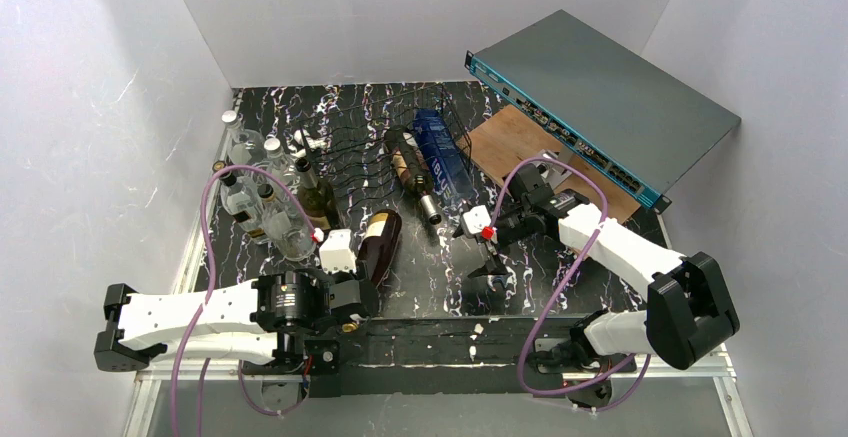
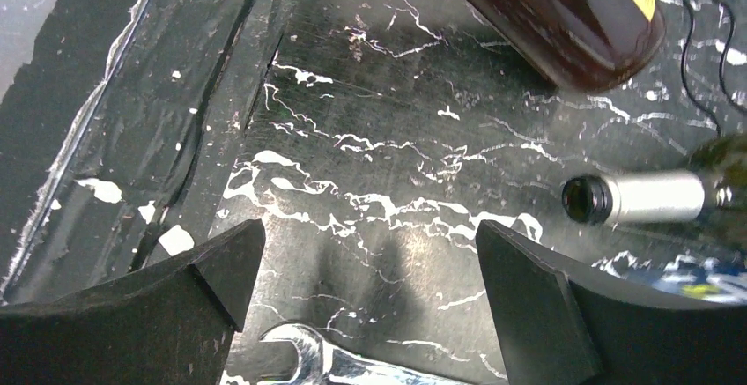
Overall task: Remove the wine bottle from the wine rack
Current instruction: Pick up the wine bottle from the wine rack.
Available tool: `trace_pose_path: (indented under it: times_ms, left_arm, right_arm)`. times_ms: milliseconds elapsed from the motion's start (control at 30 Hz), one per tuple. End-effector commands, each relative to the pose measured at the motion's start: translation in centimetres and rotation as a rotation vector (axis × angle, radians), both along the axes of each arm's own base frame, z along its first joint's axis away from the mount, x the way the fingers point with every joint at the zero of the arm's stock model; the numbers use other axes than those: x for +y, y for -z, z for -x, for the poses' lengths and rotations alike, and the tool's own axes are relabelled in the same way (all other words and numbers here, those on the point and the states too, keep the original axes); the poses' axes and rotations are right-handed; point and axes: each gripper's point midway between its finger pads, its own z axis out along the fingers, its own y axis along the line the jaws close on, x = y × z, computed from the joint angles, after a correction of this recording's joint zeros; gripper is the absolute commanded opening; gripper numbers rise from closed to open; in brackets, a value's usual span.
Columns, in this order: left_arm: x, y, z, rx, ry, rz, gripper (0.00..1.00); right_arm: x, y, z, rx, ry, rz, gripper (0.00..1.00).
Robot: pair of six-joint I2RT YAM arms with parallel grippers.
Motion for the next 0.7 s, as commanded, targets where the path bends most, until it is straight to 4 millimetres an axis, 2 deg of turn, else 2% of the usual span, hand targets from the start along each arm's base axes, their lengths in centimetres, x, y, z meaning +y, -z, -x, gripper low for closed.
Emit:
trace_pose_path:
  times_ms: [0, 100, 133, 233, 500, 667]
  left_arm:
    - [-3.3, -6.4, -2.3, -0.139, -0.022, 0.201, 0.0]
    - [-4.5, -6.8, -2.2, -0.118, 0.001, 0.218, 0.0]
    - [-5.7, -7.1, -2.2, -0.081, 0.018, 0.231, 0.0]
    - [-6.6, -7.4, -2.4, -0.042, 0.031, 0.228, 0.0]
    - [-8.6, -8.7, -2.5, 0.061, 0.08, 0.264, 0.0]
    - [-9.6, -9.3, -2.4, 0.116, 0.112, 0.284, 0.0]
  right_arm:
    - [1.8, -3.0, -0.7, -0.165, -0.105, -0.073, 1.0]
    - [2.6, -4.1, -0.6, -0.194, -0.14, -0.102, 1.0]
    - [3.5, -5.3, -1.1, -0.222, -0.154, -0.123, 1.0]
    - [4.6, -6.1, -1.8, -0.235, -0.148, -0.127, 1.0]
    - [6.7, -6.1, -0.7, -0.201, -0.168, -0.146, 1.0]
    - [7.9, -6.2, -0.8, -0.199, -0.141, -0.166, 1.0]
